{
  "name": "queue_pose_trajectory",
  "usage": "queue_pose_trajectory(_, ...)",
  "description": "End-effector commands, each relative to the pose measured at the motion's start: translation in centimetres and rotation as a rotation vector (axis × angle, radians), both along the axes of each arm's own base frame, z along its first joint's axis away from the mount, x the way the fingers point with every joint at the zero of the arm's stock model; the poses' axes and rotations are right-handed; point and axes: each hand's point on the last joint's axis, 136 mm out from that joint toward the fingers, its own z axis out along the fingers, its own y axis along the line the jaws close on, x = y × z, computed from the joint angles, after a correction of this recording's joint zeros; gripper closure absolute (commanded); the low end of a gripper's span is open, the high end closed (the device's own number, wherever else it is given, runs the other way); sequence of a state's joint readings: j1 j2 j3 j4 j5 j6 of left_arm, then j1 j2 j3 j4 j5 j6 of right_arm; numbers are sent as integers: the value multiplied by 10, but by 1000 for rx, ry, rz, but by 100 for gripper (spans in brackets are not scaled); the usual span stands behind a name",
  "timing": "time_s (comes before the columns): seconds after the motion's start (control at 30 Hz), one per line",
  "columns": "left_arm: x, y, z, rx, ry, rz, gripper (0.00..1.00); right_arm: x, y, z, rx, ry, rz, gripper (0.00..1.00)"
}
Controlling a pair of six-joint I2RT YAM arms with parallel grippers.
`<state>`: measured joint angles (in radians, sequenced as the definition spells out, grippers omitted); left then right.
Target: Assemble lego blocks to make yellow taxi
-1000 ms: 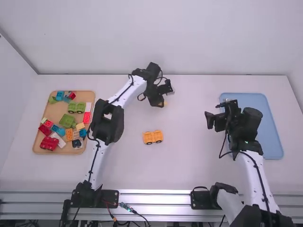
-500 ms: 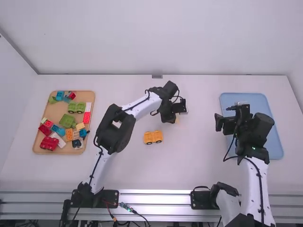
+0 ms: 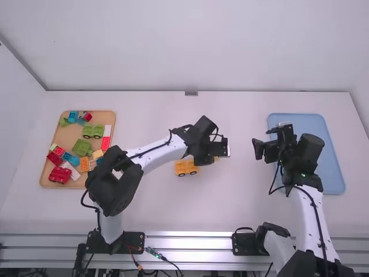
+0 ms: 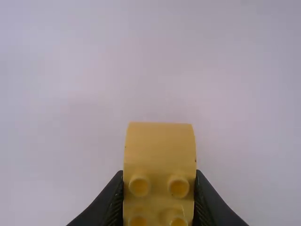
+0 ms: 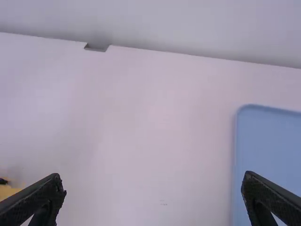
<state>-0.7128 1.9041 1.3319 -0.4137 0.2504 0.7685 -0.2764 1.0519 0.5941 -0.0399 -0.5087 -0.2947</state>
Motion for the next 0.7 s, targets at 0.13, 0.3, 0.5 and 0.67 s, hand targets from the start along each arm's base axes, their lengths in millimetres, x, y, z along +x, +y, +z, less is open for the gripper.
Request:
queue_pose_trajectory(0.13, -24, -15, -6, -51, 89, -74, 98, -9, 15, -2, -21, 1, 70, 1)
queue_pose_trajectory(0.3, -17, -15, -30, -17, 100, -38, 98, -16, 19, 6, -51, -25, 92, 1)
queue_pose_trajectory(0.5, -16, -15, -32, -19, 111, -13, 98, -25, 24, 14, -76, -53, 124, 1)
queue_pose_trajectory(0.67, -13, -16, -39, -17, 107, -11, 98, -29, 28, 12, -79, -101, 147, 1)
